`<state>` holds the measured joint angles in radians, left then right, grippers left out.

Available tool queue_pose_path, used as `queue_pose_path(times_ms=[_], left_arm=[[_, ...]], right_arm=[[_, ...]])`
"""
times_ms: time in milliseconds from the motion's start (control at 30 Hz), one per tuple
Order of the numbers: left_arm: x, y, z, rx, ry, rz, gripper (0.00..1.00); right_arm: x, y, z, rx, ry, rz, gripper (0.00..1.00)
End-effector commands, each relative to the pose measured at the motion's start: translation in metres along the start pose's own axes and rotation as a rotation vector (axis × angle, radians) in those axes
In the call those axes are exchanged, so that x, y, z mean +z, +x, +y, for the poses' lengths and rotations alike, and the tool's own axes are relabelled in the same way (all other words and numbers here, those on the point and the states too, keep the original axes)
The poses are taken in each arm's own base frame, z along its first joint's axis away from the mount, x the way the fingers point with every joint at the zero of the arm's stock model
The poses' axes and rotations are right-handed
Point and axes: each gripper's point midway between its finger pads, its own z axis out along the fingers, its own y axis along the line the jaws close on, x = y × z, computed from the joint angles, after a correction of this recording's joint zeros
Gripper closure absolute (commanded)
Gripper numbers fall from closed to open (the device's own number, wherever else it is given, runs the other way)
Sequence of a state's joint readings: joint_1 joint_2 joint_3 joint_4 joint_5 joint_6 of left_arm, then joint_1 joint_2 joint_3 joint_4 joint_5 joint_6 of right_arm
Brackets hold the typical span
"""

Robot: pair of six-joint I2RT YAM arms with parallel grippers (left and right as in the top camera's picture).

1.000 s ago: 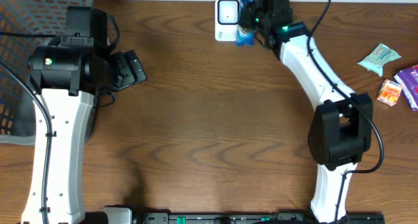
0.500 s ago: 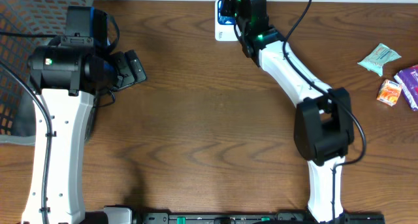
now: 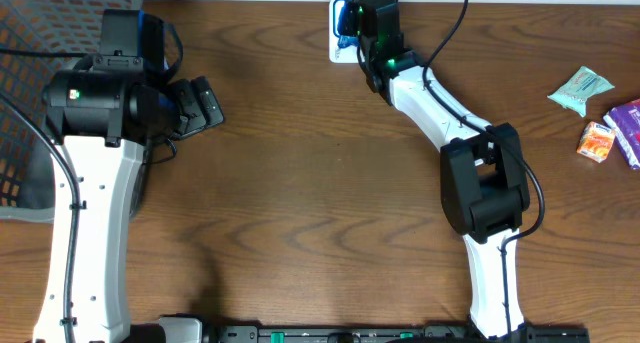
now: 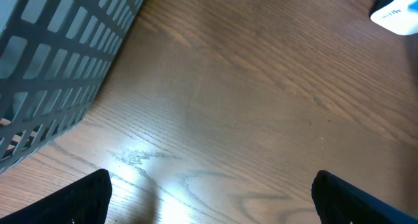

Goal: Scan the item barcode
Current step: 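Carry the Oreo pack to the far right and release it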

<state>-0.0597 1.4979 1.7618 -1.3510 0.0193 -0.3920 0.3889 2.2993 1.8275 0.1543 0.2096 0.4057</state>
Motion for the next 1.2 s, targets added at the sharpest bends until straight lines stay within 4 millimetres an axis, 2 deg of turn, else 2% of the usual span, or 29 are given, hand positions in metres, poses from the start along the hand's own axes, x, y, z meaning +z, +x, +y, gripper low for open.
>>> queue_pose_path(times_ms=[0,133,267,333,400,500,533,600,667,900,1000,1167], left_arm=[[0.001,-0.002,0.004,0.002,-0.018,-0.004,0.02],[0.001,-0.002,0.004,0.002,-0.018,-0.004,0.02],[0.001,-0.002,0.004,0.003,-0.018,-0.004,0.02],[0.001,-0.002,0.004,0.002,-0.018,-0.004,0.02],[0.001,-0.002,0.004,0.003,-0.018,-0.004,0.02],[0.001,-0.002,0.004,0.002,-0.018,-0.004,0.02],[0.001,-0.002,0.004,0.003,-0.018,-0.004,0.02],[0.001,-0.002,0.004,0.002,-0.018,-0.004,0.02],[0.001,-0.002,0.004,0.002,-0.018,-0.004,0.02],[0.001,-0.002,0.004,0.002,-0.018,-0.004,0.02],[0.001,-0.002,0.004,0.002,-0.018,-0.004,0.02],[0.001,-0.002,0.004,0.002,-0.018,-0.004,0.02]], right_arm=[[-0.008,-0.042,-0.005,0.011,0.027,-0.088,0.99],[-0.025,-0.088,-0.035,0.036,0.123,-0.17,0.99],[-0.057,-0.139,-0.078,-0.011,0.239,-0.209,0.99],[-0.076,-0.156,-0.109,-0.047,0.321,-0.191,0.99],[-0.097,-0.166,-0.149,-0.062,0.425,-0.146,0.99],[-0.126,-0.164,-0.212,-0.054,0.56,-0.038,0.99],[-0.137,-0.158,-0.236,-0.047,0.611,0.009,0.99],[-0.152,-0.147,-0.272,-0.034,0.685,0.087,0.99],[-0.173,-0.127,-0.316,-0.011,0.78,0.196,0.99],[-0.217,-0.096,-0.4,0.073,0.938,0.343,0.99],[-0.227,-0.09,-0.423,0.112,0.96,0.361,0.99],[-0.231,-0.085,-0.449,0.164,0.957,0.359,0.99]])
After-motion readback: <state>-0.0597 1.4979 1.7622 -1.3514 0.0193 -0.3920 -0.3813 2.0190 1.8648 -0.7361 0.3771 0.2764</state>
